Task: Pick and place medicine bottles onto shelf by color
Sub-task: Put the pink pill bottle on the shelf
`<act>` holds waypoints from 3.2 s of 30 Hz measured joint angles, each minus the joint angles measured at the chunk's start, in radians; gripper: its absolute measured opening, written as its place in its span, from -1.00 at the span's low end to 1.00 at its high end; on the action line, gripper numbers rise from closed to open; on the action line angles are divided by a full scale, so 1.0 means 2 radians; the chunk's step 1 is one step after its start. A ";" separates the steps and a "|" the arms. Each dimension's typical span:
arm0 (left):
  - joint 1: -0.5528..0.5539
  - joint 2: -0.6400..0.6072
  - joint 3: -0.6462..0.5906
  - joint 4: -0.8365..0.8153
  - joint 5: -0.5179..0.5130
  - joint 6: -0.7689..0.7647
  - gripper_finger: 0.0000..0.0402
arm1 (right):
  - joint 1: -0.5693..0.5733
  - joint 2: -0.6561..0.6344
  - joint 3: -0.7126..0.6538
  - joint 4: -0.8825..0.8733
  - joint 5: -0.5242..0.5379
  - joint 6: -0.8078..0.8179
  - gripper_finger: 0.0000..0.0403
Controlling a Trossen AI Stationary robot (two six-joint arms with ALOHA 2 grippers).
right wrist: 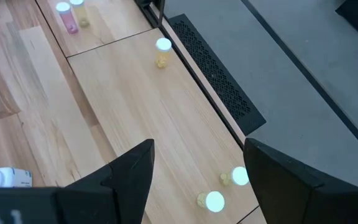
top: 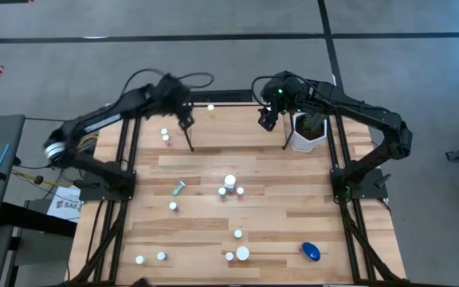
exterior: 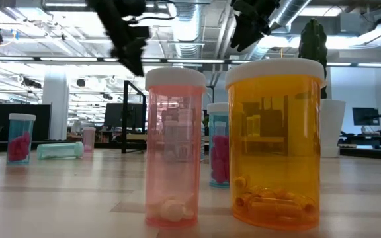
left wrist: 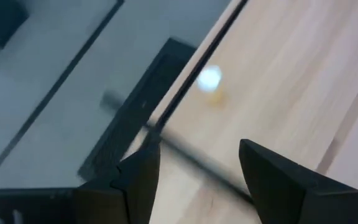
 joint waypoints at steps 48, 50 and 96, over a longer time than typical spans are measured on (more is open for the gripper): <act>-0.012 -0.082 -0.277 0.030 -0.062 -0.583 0.20 | 0.000 0.000 0.000 0.000 0.000 0.000 0.34; -0.011 -0.082 -0.282 0.037 -0.063 -0.587 0.20 | 0.000 0.000 0.000 0.000 0.000 0.000 0.34; -0.004 0.009 -0.282 0.101 -0.078 -0.585 -0.46 | 0.000 0.000 0.000 0.000 0.000 0.000 0.34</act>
